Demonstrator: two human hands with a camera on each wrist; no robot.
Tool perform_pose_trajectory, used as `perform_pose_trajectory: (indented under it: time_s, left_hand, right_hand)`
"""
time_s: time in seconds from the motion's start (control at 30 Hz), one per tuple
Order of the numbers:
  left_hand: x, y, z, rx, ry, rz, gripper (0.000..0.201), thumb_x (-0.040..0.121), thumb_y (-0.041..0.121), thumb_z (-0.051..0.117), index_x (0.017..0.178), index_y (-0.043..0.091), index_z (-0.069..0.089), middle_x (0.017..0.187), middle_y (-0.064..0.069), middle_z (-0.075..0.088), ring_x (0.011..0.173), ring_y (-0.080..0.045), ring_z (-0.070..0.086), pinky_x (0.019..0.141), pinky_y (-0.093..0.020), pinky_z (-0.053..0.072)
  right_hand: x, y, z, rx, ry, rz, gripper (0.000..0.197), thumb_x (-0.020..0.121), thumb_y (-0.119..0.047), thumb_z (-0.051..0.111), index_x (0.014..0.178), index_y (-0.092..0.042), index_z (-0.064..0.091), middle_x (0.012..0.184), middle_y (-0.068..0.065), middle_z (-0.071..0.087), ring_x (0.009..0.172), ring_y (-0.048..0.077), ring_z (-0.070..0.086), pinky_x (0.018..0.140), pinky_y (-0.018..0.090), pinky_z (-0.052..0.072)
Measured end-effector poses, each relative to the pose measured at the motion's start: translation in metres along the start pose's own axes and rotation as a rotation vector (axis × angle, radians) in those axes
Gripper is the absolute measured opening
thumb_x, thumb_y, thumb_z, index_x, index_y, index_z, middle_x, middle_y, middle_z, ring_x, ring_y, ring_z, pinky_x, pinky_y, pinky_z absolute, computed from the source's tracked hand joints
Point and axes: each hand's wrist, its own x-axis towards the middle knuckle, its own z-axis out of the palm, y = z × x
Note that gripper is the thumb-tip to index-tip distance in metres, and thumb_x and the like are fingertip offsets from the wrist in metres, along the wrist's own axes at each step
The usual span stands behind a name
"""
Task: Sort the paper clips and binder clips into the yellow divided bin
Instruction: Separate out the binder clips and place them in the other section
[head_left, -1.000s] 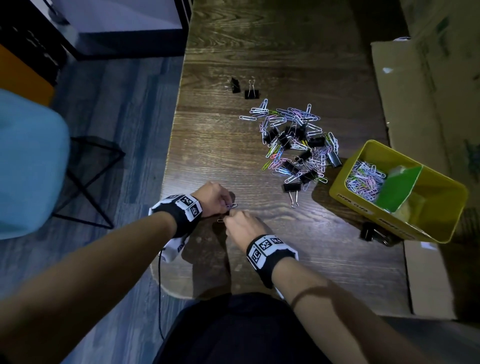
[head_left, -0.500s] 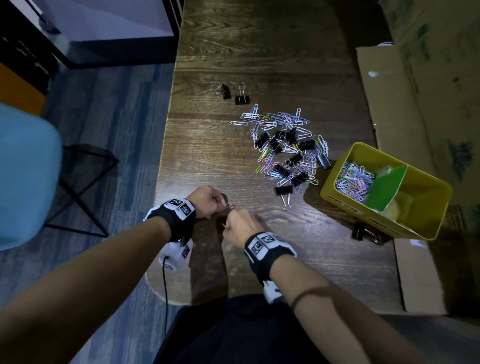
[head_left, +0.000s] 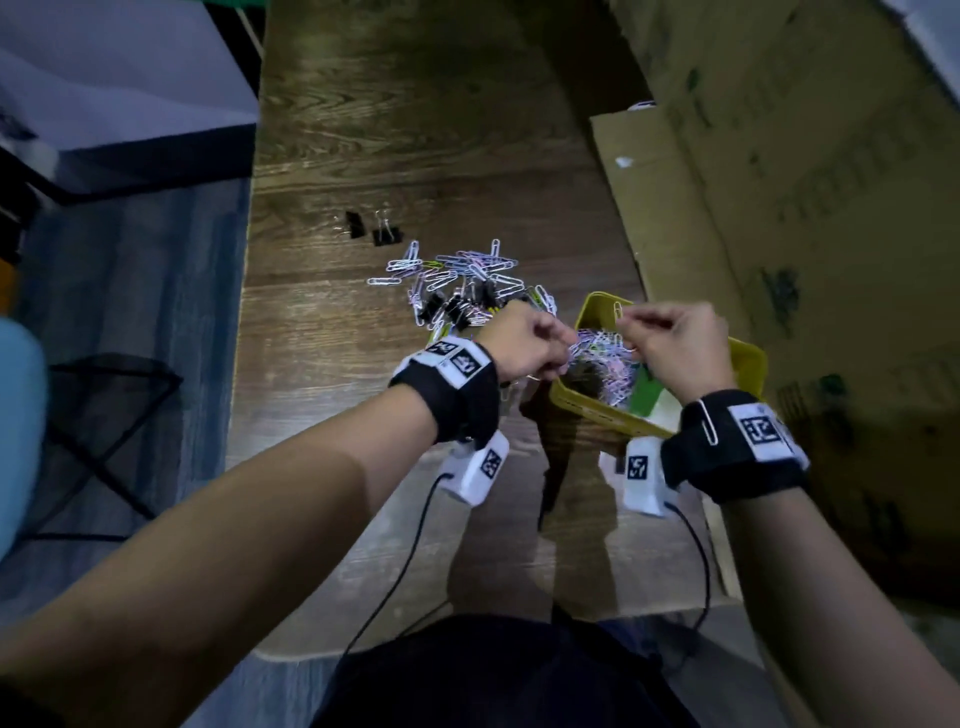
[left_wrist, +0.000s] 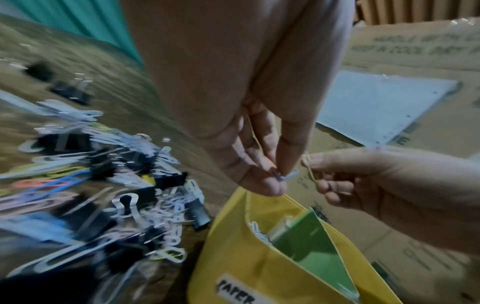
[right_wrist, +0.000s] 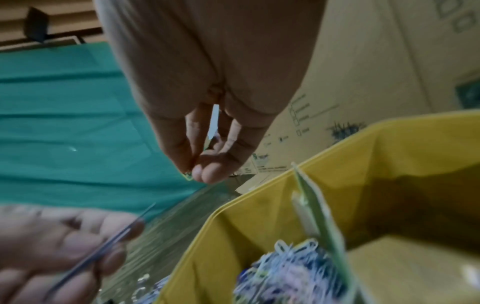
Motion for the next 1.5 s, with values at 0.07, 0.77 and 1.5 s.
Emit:
perform_pose_trajectory:
  time_s: [0.07,0.77,1.5]
  left_hand:
    - [0.015,0.011,0.018,0.141,0.006,0.054,0.016,0.080,-0.003,0.062,0.095,-0.002,0.066,0.066,-0.009,0.064,0.054,-0.014,0.060,0.059,-0.024,0.053]
    - [0.000,-0.087,-0.077,0.577,0.396,-0.094,0.020,0.082,0.008,0.060,0.088,0.025,0.068,0.083,-0.009,0.070,0.070,-0.027,0.064,0.072,-0.036,0.055]
    - [0.053,-0.087,-0.062,0.887,0.128,0.074,0.037,0.086,0.026,0.062,0.122,0.022,0.054,0.106,-0.011,0.068,0.095,-0.028,0.063,0.082,-0.037,0.052]
  right_hand:
    - [0.005,-0.001,-0.014,-0.164,-0.044,-0.045,0.017,0.085,-0.020,0.068,0.100,-0.014,0.074,0.089,0.005,0.073,0.077,0.015,0.066,0.089,0.033,0.053]
    - [0.041,0.026,-0.011,-0.757,-0.399,-0.490,0.011,0.088,-0.025,0.062,0.098,-0.024,0.069,0.110,-0.004,0.063,0.109,0.022,0.050,0.100,0.037,0.025]
    - [0.015,0.034,0.117,-0.632,-0.546,-0.373,0.030,0.093,-0.026,0.056,0.119,-0.013,0.064,0.119,0.006,0.054,0.106,0.024,0.056,0.093,0.032,0.044]
